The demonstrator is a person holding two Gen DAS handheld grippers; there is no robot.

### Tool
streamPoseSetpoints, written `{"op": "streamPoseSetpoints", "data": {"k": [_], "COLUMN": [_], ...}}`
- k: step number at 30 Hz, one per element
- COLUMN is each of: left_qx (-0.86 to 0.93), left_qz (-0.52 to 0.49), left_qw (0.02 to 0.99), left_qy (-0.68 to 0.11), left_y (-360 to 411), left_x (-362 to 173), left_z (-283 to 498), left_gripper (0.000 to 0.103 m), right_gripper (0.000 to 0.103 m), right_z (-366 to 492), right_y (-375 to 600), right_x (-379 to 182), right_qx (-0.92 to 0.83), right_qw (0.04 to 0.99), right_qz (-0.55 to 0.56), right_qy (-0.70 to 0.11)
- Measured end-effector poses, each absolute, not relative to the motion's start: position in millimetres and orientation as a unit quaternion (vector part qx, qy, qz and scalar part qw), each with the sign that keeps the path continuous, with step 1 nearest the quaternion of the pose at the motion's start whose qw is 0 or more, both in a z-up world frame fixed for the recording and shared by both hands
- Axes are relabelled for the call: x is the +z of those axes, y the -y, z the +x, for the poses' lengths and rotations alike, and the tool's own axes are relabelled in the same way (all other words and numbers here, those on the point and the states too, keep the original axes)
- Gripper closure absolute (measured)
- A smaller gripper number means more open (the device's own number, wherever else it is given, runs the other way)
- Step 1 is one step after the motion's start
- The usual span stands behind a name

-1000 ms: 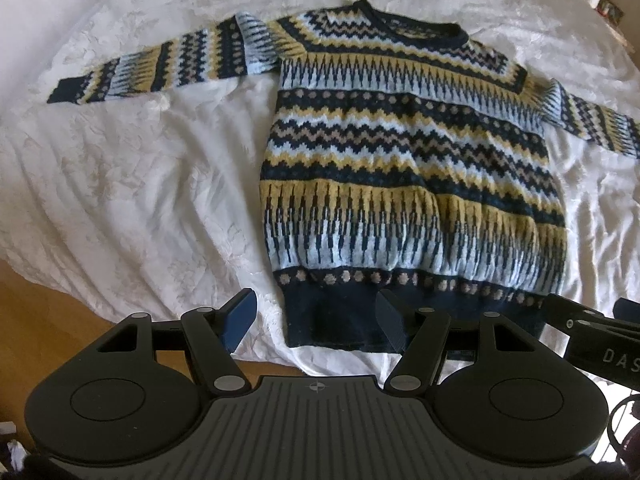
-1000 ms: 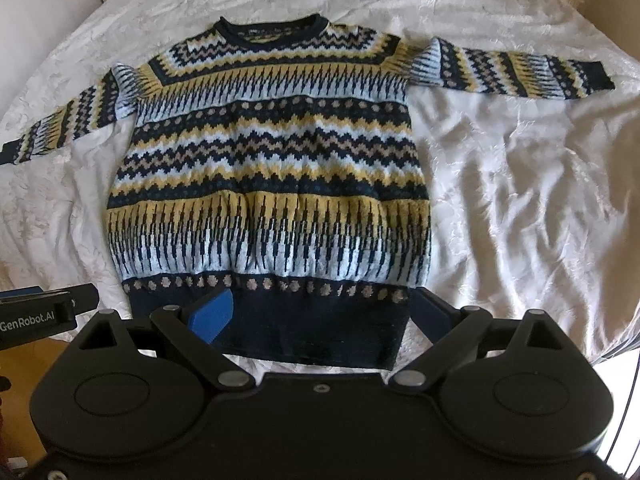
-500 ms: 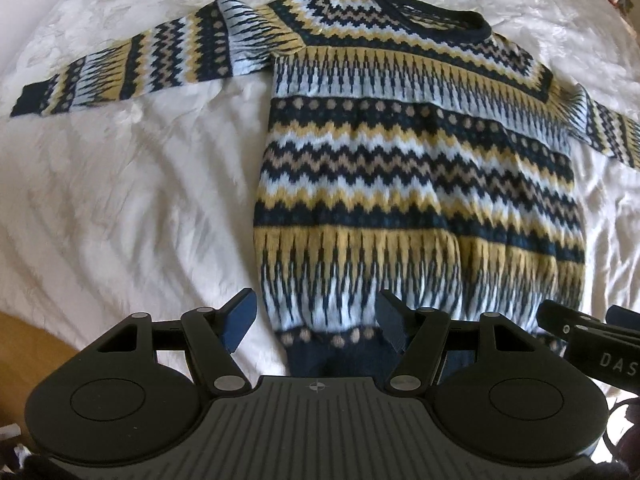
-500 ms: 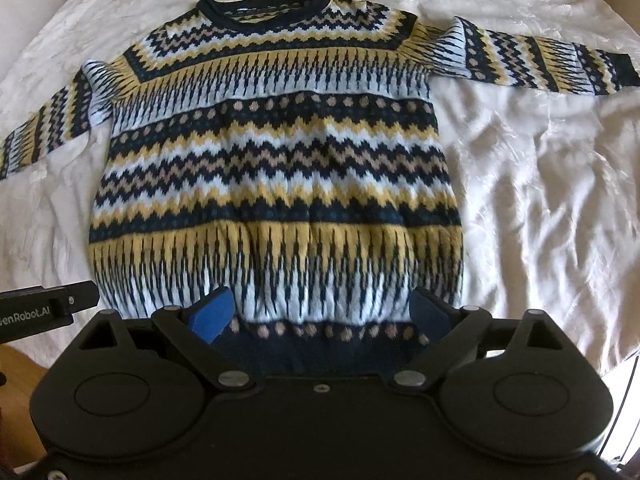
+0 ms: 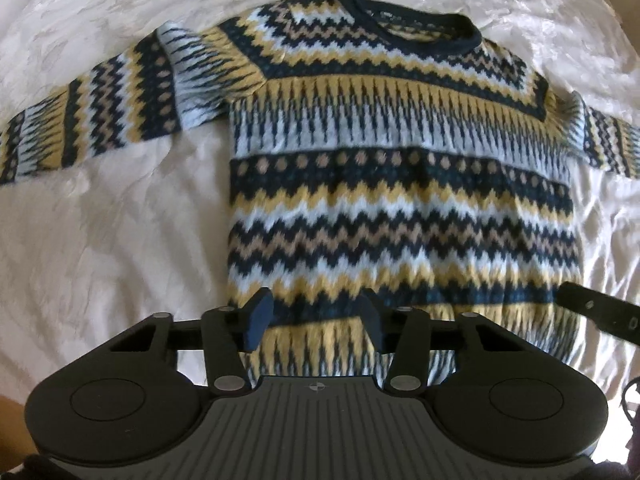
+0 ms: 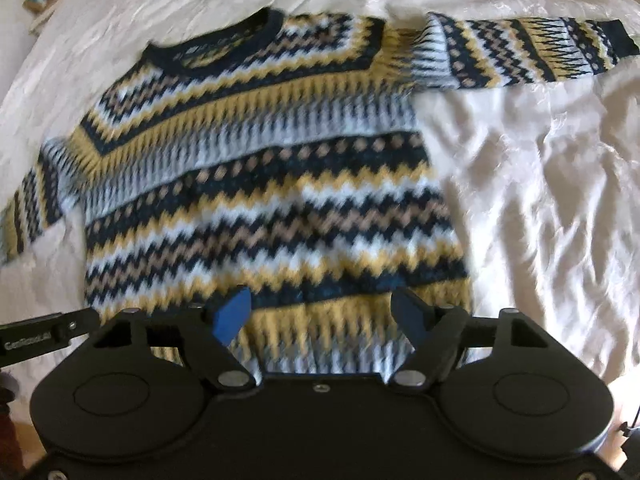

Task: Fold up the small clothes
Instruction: 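Reach the right tool to the navy sleeve cuff and close on it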

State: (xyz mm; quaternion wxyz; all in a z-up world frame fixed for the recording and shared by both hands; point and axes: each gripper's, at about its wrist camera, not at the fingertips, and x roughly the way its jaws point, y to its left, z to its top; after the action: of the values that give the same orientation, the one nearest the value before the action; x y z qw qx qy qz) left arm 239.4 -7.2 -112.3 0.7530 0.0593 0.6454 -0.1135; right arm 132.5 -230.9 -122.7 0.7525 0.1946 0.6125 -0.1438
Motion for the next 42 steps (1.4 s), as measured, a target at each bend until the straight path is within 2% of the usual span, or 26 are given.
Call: {"op": "streamPoseSetpoints", "data": {"k": [3,7,25,31,40,41,42], "left_qx": [-0.109,-0.090,-0.021,-0.023,0.011,0.013,0.014], "left_qz": [0.058,0.064,0.041,0.056,0.052,0.052,0.053], "left_qw": [0.760,0.776,0.805,0.807,0.805,0.806,0.806], "left_qy": [-0.638,-0.621,-0.592,-0.587,-0.591,-0.590,-0.589], "left_y": [17.7,39.4,187.7,210.2,202.1,200.3,199.7], "left_x": [-111.6,-104.4,-76.9,-71.9,-67.6,-66.9,-66.4], "left_z": [247.2,251.5,212.8,208.9,215.5,216.6,217.2], "left_gripper": [0.061,0.062,0.062,0.061,0.061,0.061,0.061], "right_gripper": [0.039,0.039,0.041,0.040,0.039,0.045,0.060], "right_z": [135.4,138.8,193.4,208.8,208.1,207.4,206.9], "right_y": [265.6,330.7,677.1,728.2,757.5,757.7,757.0], "right_x": [-123.8,-123.3,-114.8,-130.5,-173.3,-174.8,-176.0], "right_qx": [-0.149,-0.171,-0.249,-0.243,-0.219,-0.212,-0.205], "right_qw": [0.763,0.774,0.797,0.801,0.784,0.787,0.788], "right_qz": [0.207,0.218,0.126,0.126,0.154,0.158,0.165], "right_qy": [-0.593,-0.569,-0.536,-0.532,-0.560,-0.557,-0.556]}}
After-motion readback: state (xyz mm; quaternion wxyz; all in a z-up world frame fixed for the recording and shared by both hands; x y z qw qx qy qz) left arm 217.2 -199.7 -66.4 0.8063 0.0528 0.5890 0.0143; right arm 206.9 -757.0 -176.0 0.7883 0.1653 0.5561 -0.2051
